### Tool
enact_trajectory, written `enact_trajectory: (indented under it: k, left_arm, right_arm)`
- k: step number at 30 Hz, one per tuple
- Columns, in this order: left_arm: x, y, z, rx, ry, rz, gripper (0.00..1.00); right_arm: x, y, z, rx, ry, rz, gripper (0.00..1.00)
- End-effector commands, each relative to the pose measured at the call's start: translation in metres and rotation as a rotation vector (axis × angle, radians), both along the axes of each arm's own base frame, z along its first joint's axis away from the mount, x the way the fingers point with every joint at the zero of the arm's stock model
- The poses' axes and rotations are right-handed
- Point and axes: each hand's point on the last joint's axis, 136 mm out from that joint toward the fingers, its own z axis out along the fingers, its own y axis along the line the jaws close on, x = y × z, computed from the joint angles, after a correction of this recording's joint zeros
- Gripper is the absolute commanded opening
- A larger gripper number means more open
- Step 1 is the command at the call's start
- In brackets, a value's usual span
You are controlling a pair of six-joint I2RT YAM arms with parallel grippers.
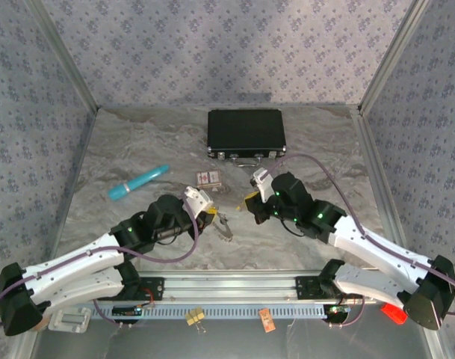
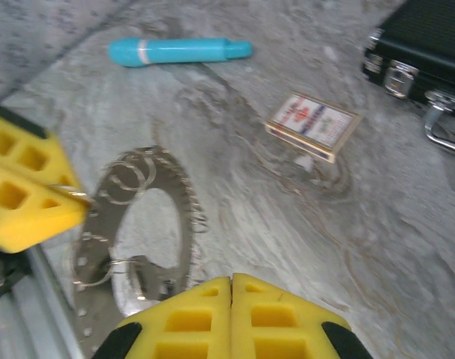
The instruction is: Put the keys on the keyring
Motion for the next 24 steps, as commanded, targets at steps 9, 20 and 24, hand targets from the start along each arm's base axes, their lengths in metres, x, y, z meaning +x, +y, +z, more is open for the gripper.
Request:
enact_trajectory:
  k: [9,20,24]
  left_arm:
    - [-0.005,-0.011,0.022,-0.083,0.084,-0.022,0.0]
    - [-0.01,-0.009,0.002,-0.094,0.15,-0.009,0.0]
    - [-0.012,-0.008,-0.005,-0.096,0.142,-0.023,0.0]
  right_arm:
    - [-0.029,0.037,0.019,0.022,-0.104,0.239,0.0]
    - [-0.03,0.059,0.004,-0.002,-0.107,0.252,0.0]
    - [-0.032,0.064,0.003,0.007,-0.104,0.259,0.0]
